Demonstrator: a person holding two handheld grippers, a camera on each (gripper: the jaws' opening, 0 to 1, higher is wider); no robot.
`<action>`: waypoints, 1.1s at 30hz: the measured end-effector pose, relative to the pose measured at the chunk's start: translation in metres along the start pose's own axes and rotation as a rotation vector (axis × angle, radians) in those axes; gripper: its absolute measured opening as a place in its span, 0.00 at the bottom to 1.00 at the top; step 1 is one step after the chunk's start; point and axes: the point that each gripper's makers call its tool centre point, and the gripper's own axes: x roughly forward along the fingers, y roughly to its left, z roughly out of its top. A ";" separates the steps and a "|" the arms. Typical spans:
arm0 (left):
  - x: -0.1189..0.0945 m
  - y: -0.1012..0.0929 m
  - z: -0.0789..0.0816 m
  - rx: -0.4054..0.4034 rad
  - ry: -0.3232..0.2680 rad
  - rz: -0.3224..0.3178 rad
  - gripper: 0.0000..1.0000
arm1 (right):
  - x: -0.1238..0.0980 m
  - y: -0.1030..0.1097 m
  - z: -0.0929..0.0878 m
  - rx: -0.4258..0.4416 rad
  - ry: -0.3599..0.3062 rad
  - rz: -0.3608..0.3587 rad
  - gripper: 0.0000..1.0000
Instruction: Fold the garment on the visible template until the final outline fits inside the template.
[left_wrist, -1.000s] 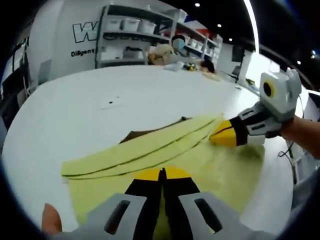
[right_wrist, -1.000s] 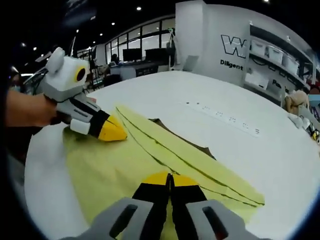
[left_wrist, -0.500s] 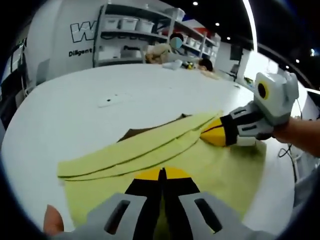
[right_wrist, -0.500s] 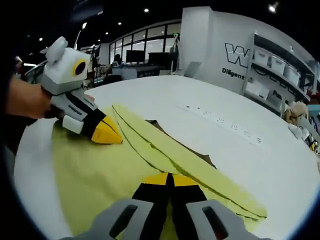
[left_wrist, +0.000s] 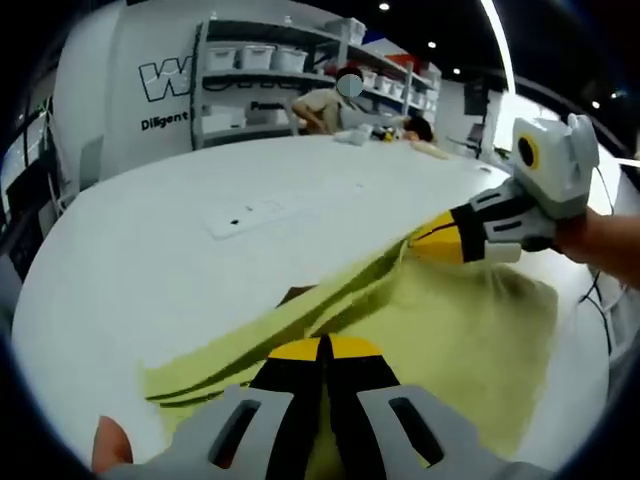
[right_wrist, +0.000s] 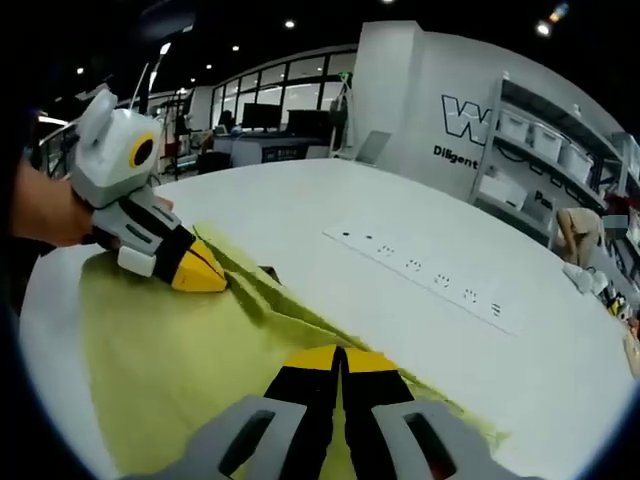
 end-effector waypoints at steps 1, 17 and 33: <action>0.001 0.005 0.002 -0.003 -0.002 0.010 0.00 | 0.000 -0.003 0.000 0.001 0.001 -0.005 0.00; 0.000 0.047 -0.003 -0.054 0.008 0.116 0.00 | -0.013 -0.007 -0.001 0.032 -0.013 0.003 0.00; -0.008 0.063 -0.009 -0.018 0.017 0.162 0.00 | -0.016 -0.045 -0.046 0.119 0.062 -0.133 0.00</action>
